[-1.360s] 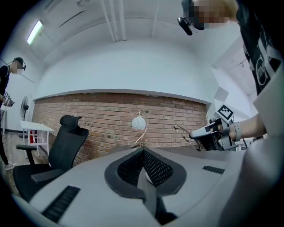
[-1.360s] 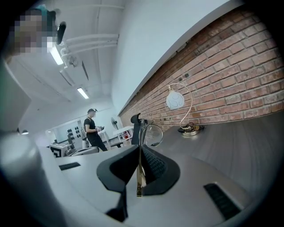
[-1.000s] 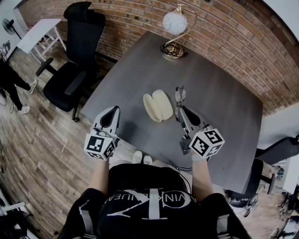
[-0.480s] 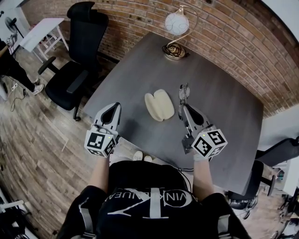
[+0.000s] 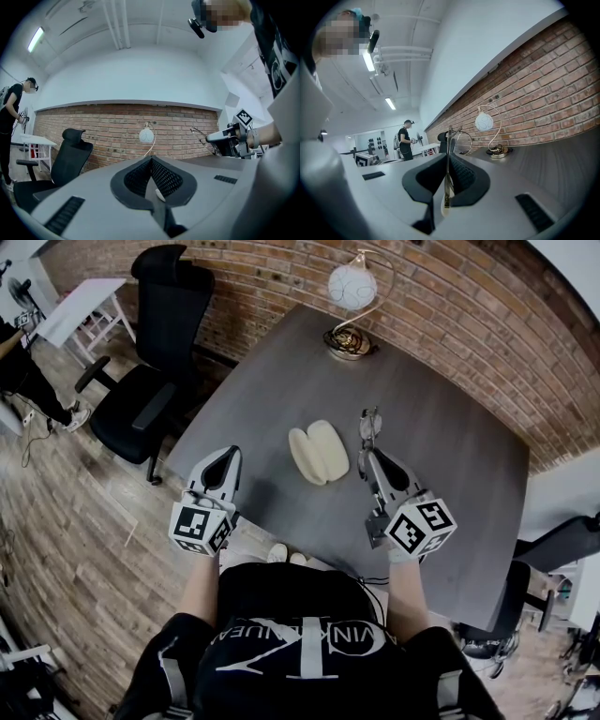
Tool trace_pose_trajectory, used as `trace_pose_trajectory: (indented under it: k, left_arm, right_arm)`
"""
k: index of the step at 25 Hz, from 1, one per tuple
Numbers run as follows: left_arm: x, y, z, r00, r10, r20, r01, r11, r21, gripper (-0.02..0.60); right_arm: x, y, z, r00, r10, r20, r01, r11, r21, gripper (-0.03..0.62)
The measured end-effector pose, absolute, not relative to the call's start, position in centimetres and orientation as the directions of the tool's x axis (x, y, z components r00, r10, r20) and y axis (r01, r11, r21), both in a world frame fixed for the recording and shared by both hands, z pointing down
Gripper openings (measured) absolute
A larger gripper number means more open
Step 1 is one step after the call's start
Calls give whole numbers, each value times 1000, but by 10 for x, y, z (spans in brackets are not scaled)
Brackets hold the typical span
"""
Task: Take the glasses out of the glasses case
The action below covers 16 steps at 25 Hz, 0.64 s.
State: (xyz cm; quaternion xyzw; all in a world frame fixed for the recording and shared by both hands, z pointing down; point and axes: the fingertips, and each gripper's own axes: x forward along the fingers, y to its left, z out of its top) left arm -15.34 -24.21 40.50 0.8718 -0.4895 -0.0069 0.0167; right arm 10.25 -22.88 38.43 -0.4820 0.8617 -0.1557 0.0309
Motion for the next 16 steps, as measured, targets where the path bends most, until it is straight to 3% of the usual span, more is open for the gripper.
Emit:
trace_pose_trajectory:
  k: [16]
  left_arm:
    - [-147,-259,411,527,-850,22,-850,-526,35,15]
  right_arm:
    - [110,-245,395,-529,-843,100,-817,474,-328,35]
